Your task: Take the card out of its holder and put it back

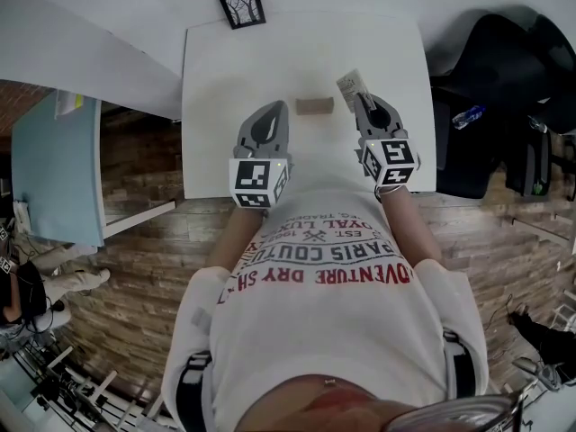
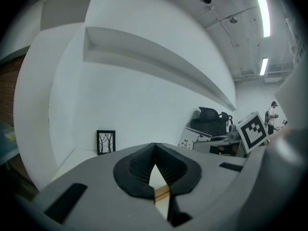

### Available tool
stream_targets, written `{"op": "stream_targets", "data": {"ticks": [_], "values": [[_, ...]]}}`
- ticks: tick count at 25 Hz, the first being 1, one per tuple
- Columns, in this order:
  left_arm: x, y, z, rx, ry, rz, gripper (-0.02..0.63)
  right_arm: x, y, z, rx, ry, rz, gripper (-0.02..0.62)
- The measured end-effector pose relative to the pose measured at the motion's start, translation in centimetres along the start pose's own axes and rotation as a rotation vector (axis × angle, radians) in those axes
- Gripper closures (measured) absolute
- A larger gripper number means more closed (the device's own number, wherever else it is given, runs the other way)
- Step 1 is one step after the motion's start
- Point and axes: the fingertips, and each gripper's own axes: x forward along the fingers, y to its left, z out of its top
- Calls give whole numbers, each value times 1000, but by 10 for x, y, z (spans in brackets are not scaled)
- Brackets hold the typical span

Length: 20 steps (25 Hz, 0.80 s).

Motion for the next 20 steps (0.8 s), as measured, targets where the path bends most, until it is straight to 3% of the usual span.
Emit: {"op": "stream_targets", "data": {"ticks": [12,20], "values": [[3,0,-11,-43,25,21,581,1,-7,-7,1,34,49,561],[12,8,-31,-89,72,55,581,31,6,0,-90,57,223,561]]}}
